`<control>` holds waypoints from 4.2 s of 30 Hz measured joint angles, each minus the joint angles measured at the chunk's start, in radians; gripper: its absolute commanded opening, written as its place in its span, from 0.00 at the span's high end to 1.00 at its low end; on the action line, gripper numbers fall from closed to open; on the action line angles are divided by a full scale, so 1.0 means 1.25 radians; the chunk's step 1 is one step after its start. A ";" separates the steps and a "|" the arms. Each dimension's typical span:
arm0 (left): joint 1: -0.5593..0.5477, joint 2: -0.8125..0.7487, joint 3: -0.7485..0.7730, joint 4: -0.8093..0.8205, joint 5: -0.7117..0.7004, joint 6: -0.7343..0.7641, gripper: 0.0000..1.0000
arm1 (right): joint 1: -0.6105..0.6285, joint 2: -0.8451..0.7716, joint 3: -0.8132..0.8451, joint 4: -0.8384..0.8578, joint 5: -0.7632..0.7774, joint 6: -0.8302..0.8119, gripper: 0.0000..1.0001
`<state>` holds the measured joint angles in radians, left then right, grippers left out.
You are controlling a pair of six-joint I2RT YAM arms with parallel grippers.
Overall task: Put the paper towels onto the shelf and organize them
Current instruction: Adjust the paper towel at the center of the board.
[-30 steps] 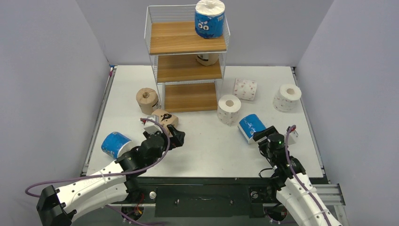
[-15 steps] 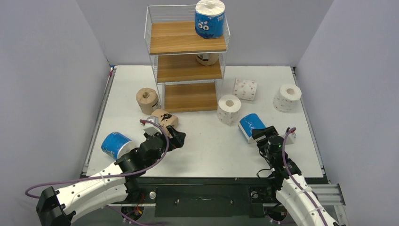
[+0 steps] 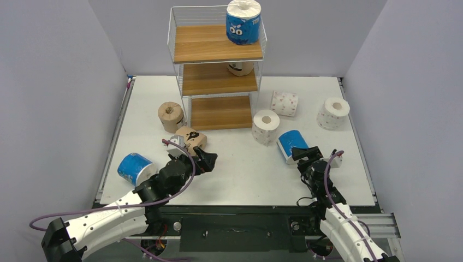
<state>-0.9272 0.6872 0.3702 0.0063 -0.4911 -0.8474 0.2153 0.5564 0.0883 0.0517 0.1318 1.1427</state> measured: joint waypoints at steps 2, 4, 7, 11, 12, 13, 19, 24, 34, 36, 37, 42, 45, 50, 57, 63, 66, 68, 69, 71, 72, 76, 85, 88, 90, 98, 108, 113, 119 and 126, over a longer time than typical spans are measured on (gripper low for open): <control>0.000 0.000 -0.003 0.007 0.003 0.005 0.04 | -0.001 -0.002 -0.009 0.015 -0.003 0.000 0.28; 0.000 0.000 -0.005 0.013 0.006 0.011 0.04 | -0.004 -0.008 -0.015 0.025 -0.007 -0.001 0.28; 0.000 0.001 -0.008 0.027 0.011 0.016 0.04 | -0.009 -0.018 -0.018 0.038 -0.010 -0.001 0.29; 0.000 0.003 -0.012 0.041 0.017 0.018 0.04 | -0.016 -0.036 -0.019 0.056 -0.018 -0.003 0.29; 0.000 0.004 -0.012 0.043 0.020 0.018 0.04 | -0.019 -0.042 -0.019 0.057 -0.020 -0.003 0.29; 0.000 0.006 -0.012 0.045 0.020 0.018 0.04 | -0.021 -0.047 -0.020 0.060 -0.023 -0.003 0.29; 0.000 0.015 -0.016 0.054 0.023 0.018 0.04 | -0.030 -0.014 -0.022 0.087 -0.053 -0.006 0.30; 0.000 0.023 -0.017 0.059 0.026 0.018 0.03 | -0.031 0.053 -0.028 0.124 -0.080 -0.005 0.30; 0.000 0.024 -0.026 0.068 0.026 0.018 0.04 | -0.032 0.117 -0.037 0.213 -0.092 -0.005 0.43; 0.000 0.025 -0.027 0.070 0.026 0.018 0.04 | -0.032 0.128 -0.041 0.239 -0.093 -0.006 0.50; 0.000 0.025 -0.027 0.070 0.026 0.018 0.04 | -0.032 0.135 -0.042 0.251 -0.093 -0.007 0.53; 0.000 0.026 -0.027 0.071 0.026 0.018 0.04 | -0.032 0.153 -0.042 0.286 -0.098 -0.014 0.67; 0.000 0.025 -0.027 0.070 0.026 0.018 0.04 | -0.032 0.113 -0.040 0.243 -0.098 -0.026 0.70; 0.000 0.011 -0.028 0.070 0.026 0.018 0.04 | -0.031 -0.053 0.049 -0.038 -0.078 -0.093 0.75; 0.000 0.007 -0.028 0.065 0.025 0.018 0.04 | 0.045 -0.086 0.327 -0.380 0.003 -0.226 0.75; 0.000 0.014 -0.018 0.027 0.018 0.020 0.04 | 0.281 0.075 0.548 -0.552 0.080 -0.321 0.75; 0.000 0.012 -0.005 -0.009 0.011 0.019 0.03 | 0.472 0.226 0.687 -0.619 0.149 -0.371 0.75; 0.000 0.002 -0.001 -0.030 0.004 0.017 0.03 | 0.584 0.327 0.764 -0.640 0.186 -0.404 0.75; 0.000 -0.006 -0.001 -0.041 0.000 0.016 0.03 | 0.629 0.375 0.793 -0.648 0.196 -0.419 0.75; 0.000 -0.027 -0.001 -0.065 -0.006 0.013 0.04 | 0.687 0.451 0.831 -0.661 0.207 -0.446 0.75; 0.000 -0.038 -0.001 -0.074 -0.009 0.012 0.04 | 0.707 0.490 0.847 -0.671 0.213 -0.463 0.75; 0.000 -0.087 -0.001 -0.109 -0.027 0.005 0.03 | 0.741 0.611 0.875 -0.701 0.226 -0.522 0.74; 0.000 -0.140 -0.001 -0.165 -0.062 -0.008 0.04 | 0.746 0.766 0.922 -0.733 0.223 -0.617 0.71; 0.000 -0.140 -0.001 -0.171 -0.067 -0.009 0.04 | 0.746 0.801 0.923 -0.731 0.219 -0.628 0.69; 0.000 -0.139 -0.003 -0.172 -0.069 -0.010 0.04 | 0.746 0.820 0.923 -0.730 0.212 -0.631 0.65; 0.000 -0.122 -0.004 -0.173 -0.071 -0.012 0.04 | 0.746 0.836 0.923 -0.714 0.194 -0.629 0.36; 0.000 -0.097 -0.004 -0.172 -0.076 -0.012 0.04 | 0.743 0.690 0.918 -0.696 0.222 -0.591 0.27; 0.000 -0.090 -0.004 -0.171 -0.080 -0.012 0.04 | 0.617 0.521 0.797 -0.592 0.170 -0.485 0.25; 0.000 -0.076 -0.004 -0.170 -0.079 -0.011 0.04 | 0.451 0.403 0.605 -0.457 0.012 -0.339 0.24; 0.000 -0.065 -0.004 -0.170 -0.078 -0.011 0.04 | 0.419 0.432 0.538 -0.371 -0.105 -0.254 0.29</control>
<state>-0.9272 0.6064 0.3649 -0.2062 -0.5892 -0.8608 0.7387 1.0969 0.7612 -0.4118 0.0010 0.8249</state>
